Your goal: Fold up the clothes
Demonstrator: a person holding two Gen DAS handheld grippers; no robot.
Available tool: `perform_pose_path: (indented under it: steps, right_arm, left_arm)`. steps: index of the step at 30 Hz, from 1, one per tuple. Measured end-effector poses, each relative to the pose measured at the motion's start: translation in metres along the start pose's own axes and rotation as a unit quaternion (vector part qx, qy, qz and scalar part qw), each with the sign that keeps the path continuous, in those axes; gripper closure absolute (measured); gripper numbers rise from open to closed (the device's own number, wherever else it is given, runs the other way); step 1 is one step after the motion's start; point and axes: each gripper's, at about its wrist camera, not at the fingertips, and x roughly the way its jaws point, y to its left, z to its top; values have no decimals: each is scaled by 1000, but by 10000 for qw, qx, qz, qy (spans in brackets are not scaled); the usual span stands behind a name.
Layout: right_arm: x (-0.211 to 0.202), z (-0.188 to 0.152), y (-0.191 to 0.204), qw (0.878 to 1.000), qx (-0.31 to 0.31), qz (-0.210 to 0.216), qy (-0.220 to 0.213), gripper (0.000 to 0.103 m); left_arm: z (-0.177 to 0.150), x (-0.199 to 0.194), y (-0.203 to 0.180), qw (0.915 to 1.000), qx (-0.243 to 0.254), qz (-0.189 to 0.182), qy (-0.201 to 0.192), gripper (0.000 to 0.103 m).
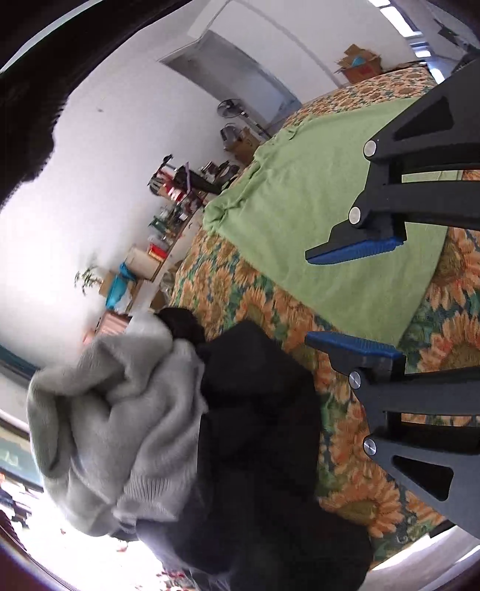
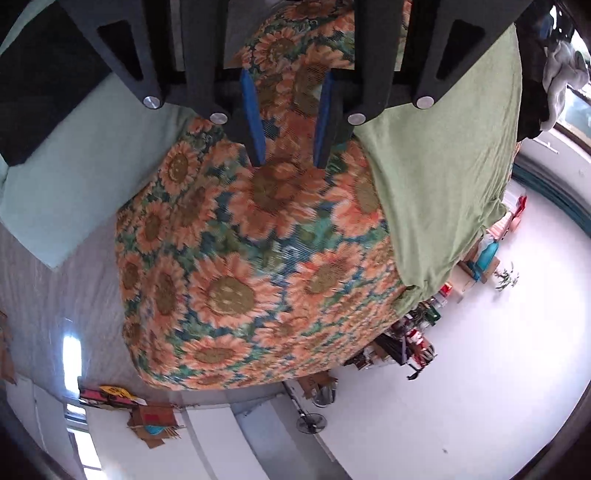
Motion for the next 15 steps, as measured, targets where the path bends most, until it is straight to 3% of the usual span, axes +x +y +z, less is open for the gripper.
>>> perform_pose_path:
  steps: [8,15]
  right_arm:
    - [14,3,24,9980,-546,305,0,63]
    - [19,20,35,9945,-972,324,-199,61]
  left_arm:
    - [-14,38,-23,9975,242,-166,638,65]
    - [-9,58,-32,9971,278,-92,707,65]
